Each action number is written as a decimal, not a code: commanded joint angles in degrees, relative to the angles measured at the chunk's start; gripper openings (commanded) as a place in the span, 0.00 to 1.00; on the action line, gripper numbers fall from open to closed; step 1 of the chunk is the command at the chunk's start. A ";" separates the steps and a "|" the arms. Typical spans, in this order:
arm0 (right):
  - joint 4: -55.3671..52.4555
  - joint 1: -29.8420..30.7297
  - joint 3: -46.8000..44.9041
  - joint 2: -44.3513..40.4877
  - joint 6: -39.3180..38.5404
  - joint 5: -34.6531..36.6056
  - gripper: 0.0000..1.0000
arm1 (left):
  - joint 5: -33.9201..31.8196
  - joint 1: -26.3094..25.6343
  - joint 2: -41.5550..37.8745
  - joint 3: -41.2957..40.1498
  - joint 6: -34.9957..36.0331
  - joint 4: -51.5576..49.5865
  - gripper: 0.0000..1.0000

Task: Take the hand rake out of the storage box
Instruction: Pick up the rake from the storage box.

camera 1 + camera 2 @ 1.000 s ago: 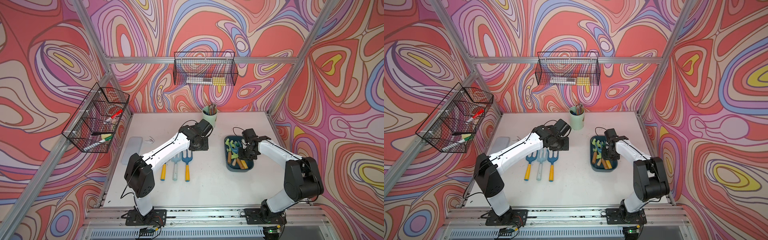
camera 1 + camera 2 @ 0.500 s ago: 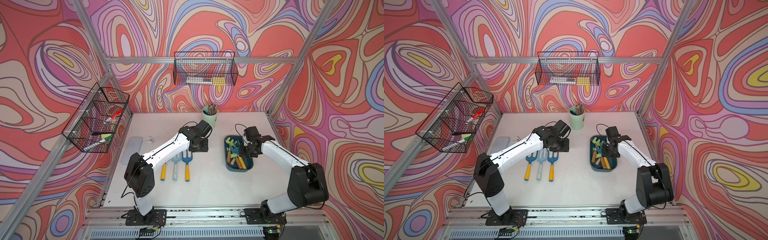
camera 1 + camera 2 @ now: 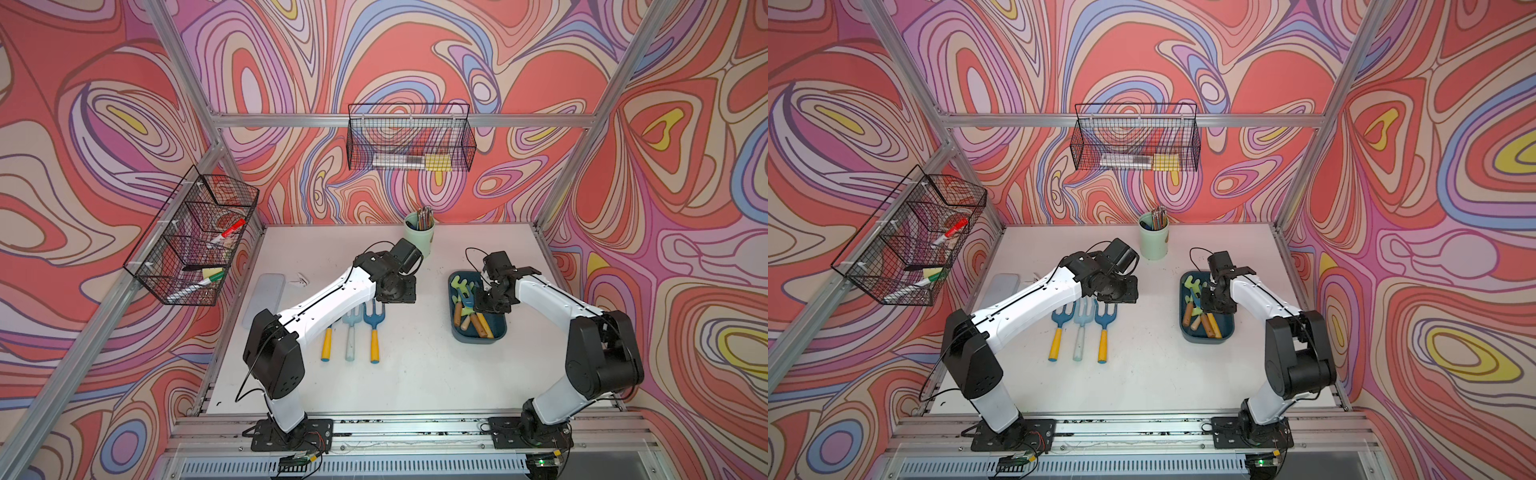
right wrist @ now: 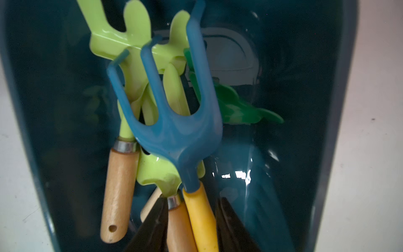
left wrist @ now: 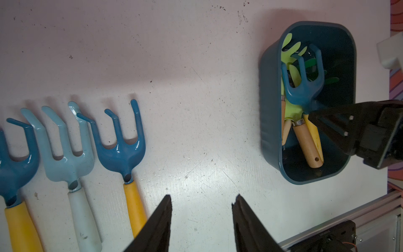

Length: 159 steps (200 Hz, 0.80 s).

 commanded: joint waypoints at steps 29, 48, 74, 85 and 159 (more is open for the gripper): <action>4.15 0.33 -1.34 4.75 -0.31 0.67 0.34 | -1.19 0.29 -2.22 -0.83 0.92 -1.10 0.49; 5.32 0.33 -1.66 6.31 -0.23 0.31 0.27 | -1.41 0.29 -2.32 -0.99 0.92 -1.28 0.49; 6.13 0.33 -2.49 4.30 0.03 0.21 0.16 | -1.97 0.27 -2.49 -1.00 1.09 -1.54 0.49; 5.38 0.33 -2.16 2.67 0.03 0.63 0.16 | -1.54 0.29 -2.40 -0.93 1.26 -1.52 0.49; -0.88 0.33 4.01 -7.45 -1.09 -0.78 0.15 | 16.44 0.20 -3.35 -1.39 3.49 5.78 0.52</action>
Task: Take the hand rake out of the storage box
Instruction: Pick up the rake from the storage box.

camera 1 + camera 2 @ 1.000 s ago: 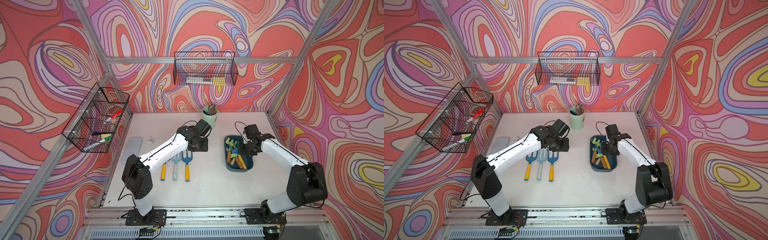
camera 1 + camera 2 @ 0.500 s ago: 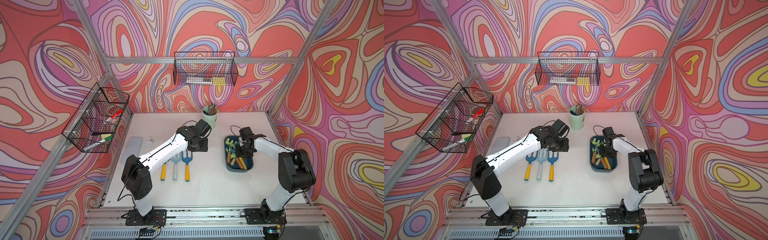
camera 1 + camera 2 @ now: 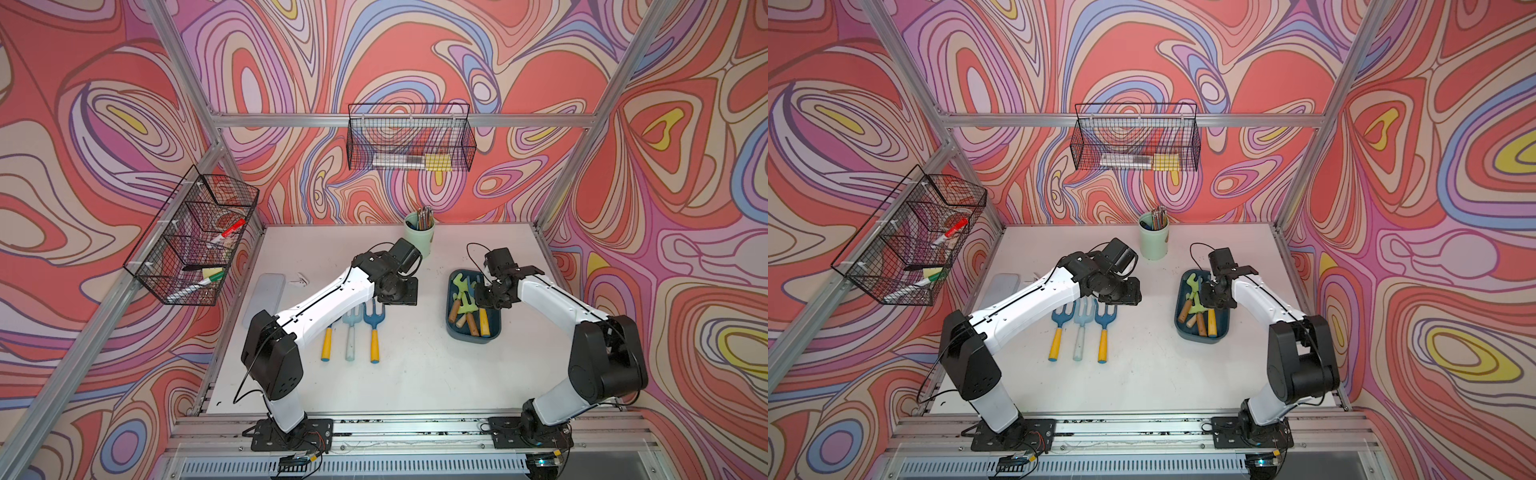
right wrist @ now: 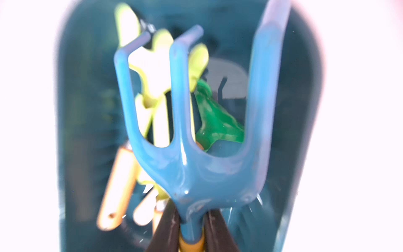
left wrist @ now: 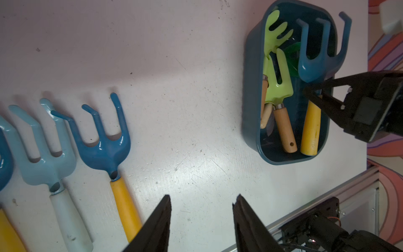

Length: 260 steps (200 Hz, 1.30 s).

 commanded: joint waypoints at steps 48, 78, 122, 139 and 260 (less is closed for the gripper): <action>9.29 1.33 -0.24 -10.33 8.00 -13.63 0.14 | 19.58 0.20 -7.90 -9.51 -5.22 18.78 0.57; 28.86 2.39 -7.68 -15.88 19.59 -27.54 0.14 | 29.32 0.42 -9.67 -16.34 -9.90 33.24 0.60; 38.71 3.17 -7.59 -15.43 25.66 -38.78 0.14 | 39.92 4.77 -10.97 -25.84 -19.27 54.66 0.61; 42.13 3.32 -7.95 -14.76 28.17 -41.86 0.14 | 40.65 5.52 -11.37 -24.86 -16.30 52.41 0.62; 52.21 7.24 -8.98 -10.31 34.79 -42.49 0.14 | 39.91 5.55 -11.94 -24.57 -13.96 49.15 0.49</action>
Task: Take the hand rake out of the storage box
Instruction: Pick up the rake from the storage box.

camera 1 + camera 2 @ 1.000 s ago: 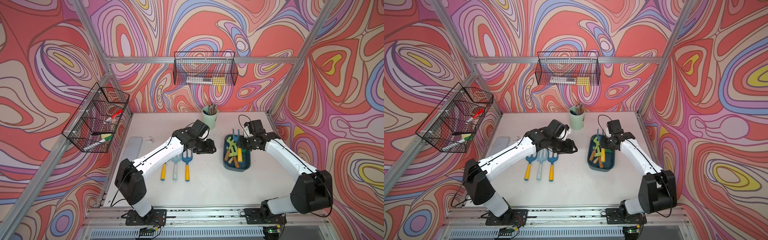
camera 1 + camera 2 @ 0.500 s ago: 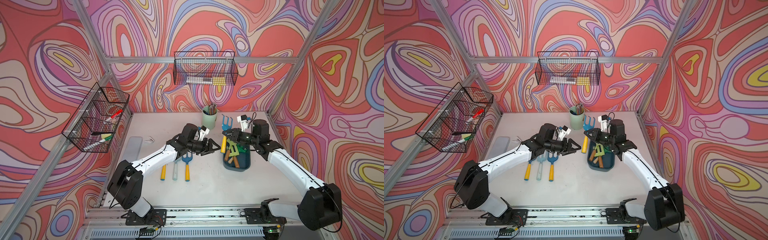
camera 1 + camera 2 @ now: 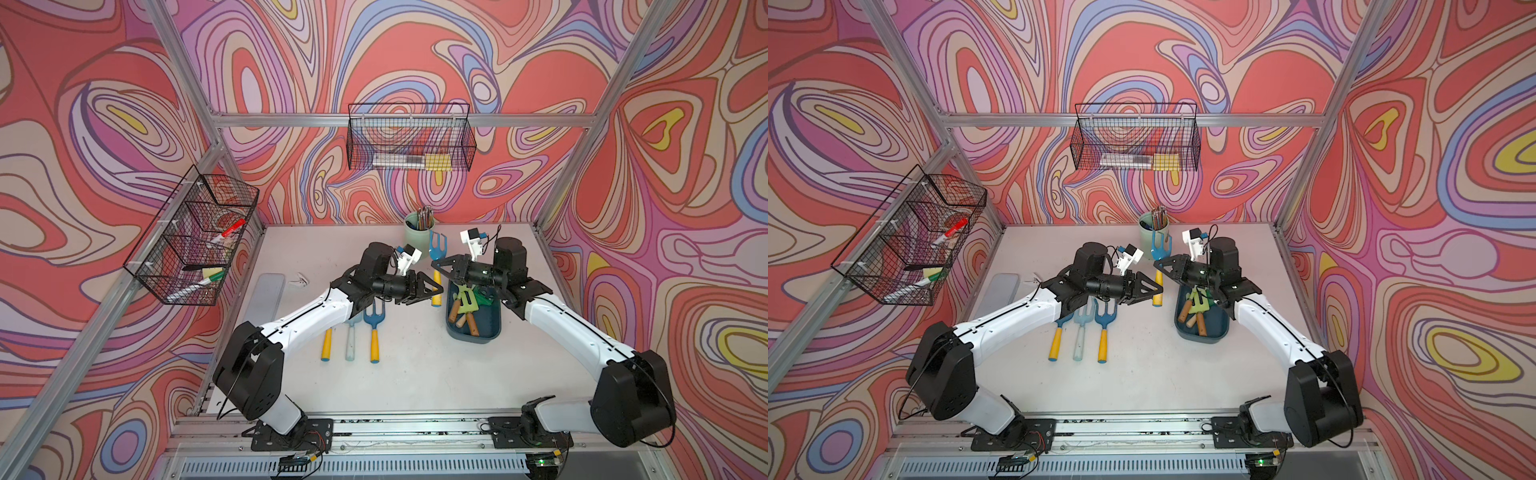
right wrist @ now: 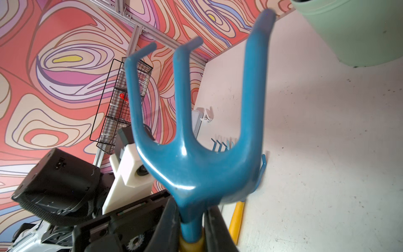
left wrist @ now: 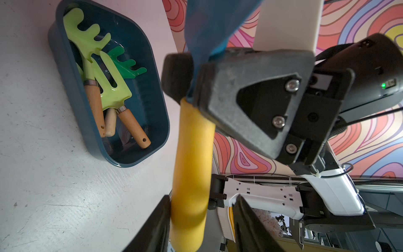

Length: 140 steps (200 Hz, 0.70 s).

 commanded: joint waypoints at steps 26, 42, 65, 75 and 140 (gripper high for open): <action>8.01 1.04 -1.68 0.87 3.99 -1.40 0.14 | -1.23 -0.27 -2.46 -0.14 3.50 -2.23 0.48; 7.93 1.26 -1.78 0.84 3.92 -1.24 0.14 | -1.03 -0.27 -2.60 -0.34 3.05 -1.38 0.39; 7.92 1.26 -2.20 0.87 3.84 -1.18 0.15 | -1.33 -0.27 -3.06 -0.09 3.74 -2.25 0.25; 8.16 1.34 -2.46 0.86 3.90 -1.13 0.15 | -1.87 -0.27 -3.07 0.26 4.68 -4.01 0.22; -3.03 1.95 -0.42 0.38 -2.30 2.41 0.49 | -18.30 -0.27 -3.75 7.34 17.74 -29.14 0.12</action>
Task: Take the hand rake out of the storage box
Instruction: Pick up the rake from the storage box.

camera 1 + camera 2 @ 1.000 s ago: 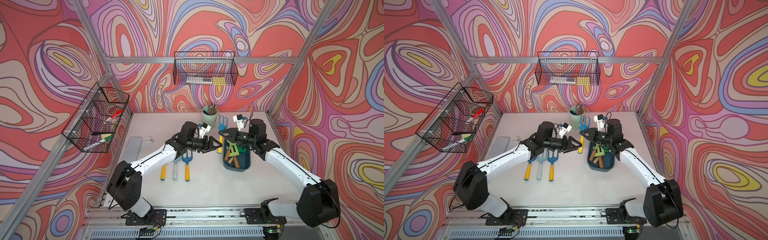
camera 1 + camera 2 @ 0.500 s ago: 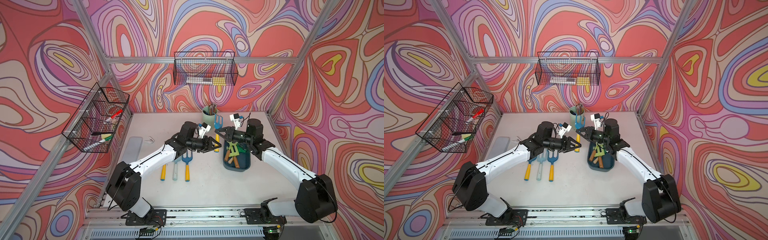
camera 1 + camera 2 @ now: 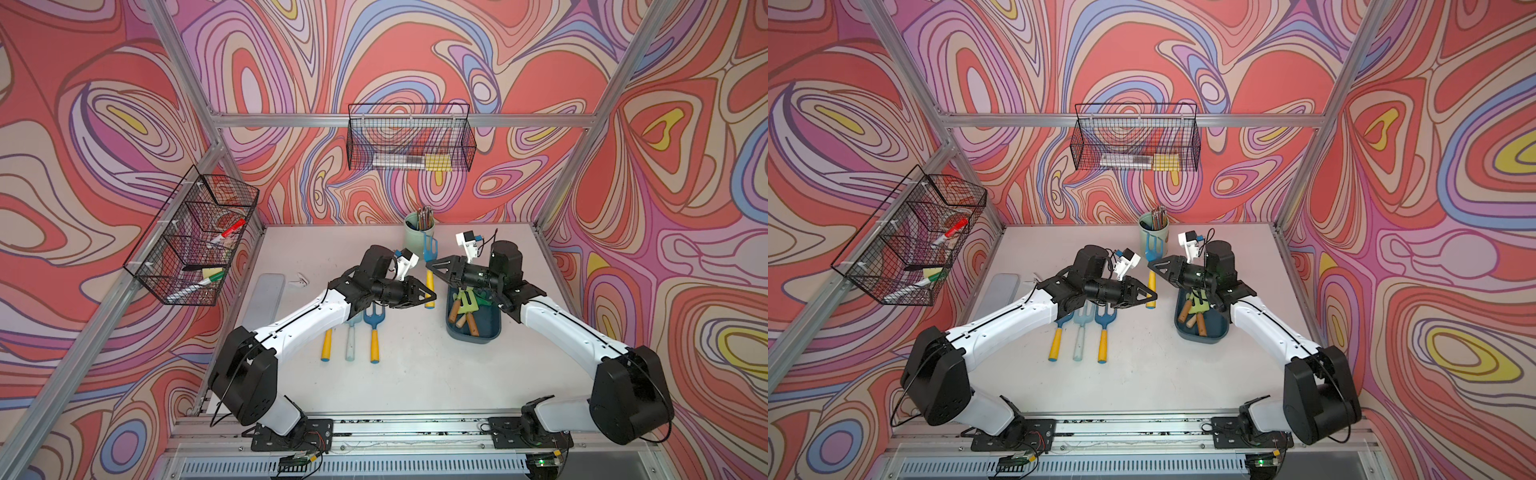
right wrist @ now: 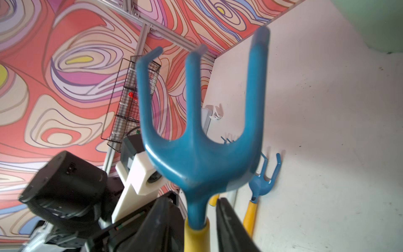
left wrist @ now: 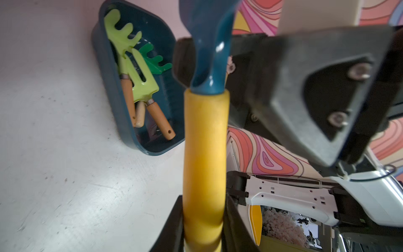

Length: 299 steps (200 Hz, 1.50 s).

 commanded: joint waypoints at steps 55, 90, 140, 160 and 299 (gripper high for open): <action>-22.85 2.65 6.41 -3.59 -12.59 17.16 0.54 | -36.82 -2.52 2.15 13.18 20.21 -36.58 0.10; -27.19 6.46 11.62 -5.10 -11.03 28.70 0.55 | -49.83 -5.68 5.21 15.32 22.40 -42.49 0.10; -29.88 13.21 17.81 2.02 -9.01 37.25 0.53 | -57.81 -8.51 8.29 16.77 22.72 -44.34 0.10; -29.48 13.96 17.40 3.87 -8.05 38.21 0.52 | -58.59 -8.90 8.26 16.62 22.58 -44.24 0.10; -17.93 14.94 14.45 7.81 -3.09 34.47 0.44 | -62.16 -10.27 7.66 16.20 22.75 -44.99 0.10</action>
